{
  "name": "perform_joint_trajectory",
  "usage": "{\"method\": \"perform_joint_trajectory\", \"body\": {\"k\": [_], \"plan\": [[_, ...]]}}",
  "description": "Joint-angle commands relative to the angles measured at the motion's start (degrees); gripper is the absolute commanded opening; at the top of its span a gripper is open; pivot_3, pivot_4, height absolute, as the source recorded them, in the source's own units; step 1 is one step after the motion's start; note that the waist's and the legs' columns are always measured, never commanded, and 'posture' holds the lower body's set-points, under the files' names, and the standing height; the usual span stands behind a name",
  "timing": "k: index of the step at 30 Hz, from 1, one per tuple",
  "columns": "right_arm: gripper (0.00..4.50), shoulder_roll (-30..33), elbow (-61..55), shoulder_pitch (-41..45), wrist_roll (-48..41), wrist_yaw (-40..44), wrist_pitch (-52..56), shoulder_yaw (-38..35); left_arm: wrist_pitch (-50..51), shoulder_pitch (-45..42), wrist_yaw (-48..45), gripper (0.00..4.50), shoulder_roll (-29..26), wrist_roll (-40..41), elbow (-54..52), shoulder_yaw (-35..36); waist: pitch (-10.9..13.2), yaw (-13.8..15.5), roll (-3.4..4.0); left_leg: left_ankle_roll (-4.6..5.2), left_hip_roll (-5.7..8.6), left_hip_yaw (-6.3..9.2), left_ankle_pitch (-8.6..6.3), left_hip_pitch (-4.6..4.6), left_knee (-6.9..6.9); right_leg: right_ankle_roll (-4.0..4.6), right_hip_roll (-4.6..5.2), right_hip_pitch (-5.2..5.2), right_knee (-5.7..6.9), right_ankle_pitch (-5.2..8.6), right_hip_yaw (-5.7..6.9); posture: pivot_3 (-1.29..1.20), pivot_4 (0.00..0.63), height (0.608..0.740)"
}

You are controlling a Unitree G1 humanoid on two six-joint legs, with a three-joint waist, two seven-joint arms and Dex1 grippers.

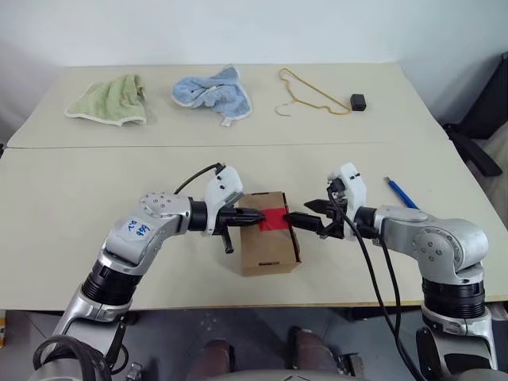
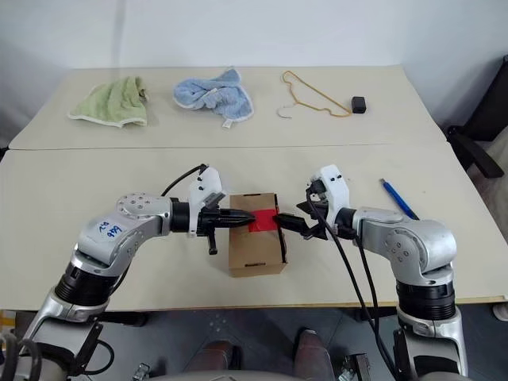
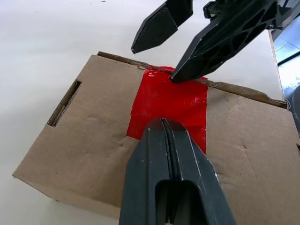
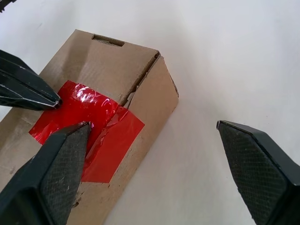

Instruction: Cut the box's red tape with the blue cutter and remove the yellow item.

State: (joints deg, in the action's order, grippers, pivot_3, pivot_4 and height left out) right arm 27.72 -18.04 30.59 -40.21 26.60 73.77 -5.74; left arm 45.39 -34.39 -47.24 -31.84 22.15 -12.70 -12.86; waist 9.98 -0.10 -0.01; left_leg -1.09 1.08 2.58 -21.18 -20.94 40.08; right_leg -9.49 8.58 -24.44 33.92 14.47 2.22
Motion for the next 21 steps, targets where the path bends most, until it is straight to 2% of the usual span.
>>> {"method": "perform_joint_trajectory", "body": {"k": [1, 8, 14, 21], "plan": [[4.46, 1.7, 0.6, -0.5, 0.2, -0.5, 1.2, -1.6, -0.1, 1.8, -0.5, 0.0, -1.0, -1.0, -0.6, -1.1, 0.0, 0.1, 0.0, 0.0, 0.0, 0.0, 0.0, 0.0, 0.0, 0.0, 0.0, 0.01, 0.0, 0.0, 0.0, 0.0, 0.15, 0.74], [4.46, 3.0, 2.2, -1.6, -0.7, -0.1, 2.0, -3.6, -0.6, 2.3, -0.7, 0.0, -1.0, -1.2, -0.3, -1.6, 0.0, 0.1, -0.01, 0.01, 0.0, 0.0, 0.0, 0.02, 0.0, 0.0, 0.0, 0.04, -0.01, 0.0, 0.0, 0.0, 0.15, 0.74], [4.46, 1.6, 1.6, -0.9, -1.3, -1.0, 2.1, -2.7, -0.8, 2.2, -0.8, 0.0, -1.0, -1.3, -0.1, -1.7, 0.0, 0.1, -0.02, 0.01, 0.0, 0.0, 0.0, 0.04, 0.0, 0.0, 0.0, 0.06, -0.01, 0.0, 0.0, 0.0, 0.15, 0.74], [4.46, 1.7, -0.4, 4.2, 0.5, -4.3, 4.9, 0.9, -1.0, 2.2, -0.5, 0.0, -0.9, -1.6, 0.0, -1.6, 0.0, 0.0, -0.01, 0.01, 0.0, 0.0, 0.0, 0.05, 0.0, 0.0, 0.0, 0.06, 0.0, 0.0, -0.02, 0.0, 0.15, 0.74]]}}
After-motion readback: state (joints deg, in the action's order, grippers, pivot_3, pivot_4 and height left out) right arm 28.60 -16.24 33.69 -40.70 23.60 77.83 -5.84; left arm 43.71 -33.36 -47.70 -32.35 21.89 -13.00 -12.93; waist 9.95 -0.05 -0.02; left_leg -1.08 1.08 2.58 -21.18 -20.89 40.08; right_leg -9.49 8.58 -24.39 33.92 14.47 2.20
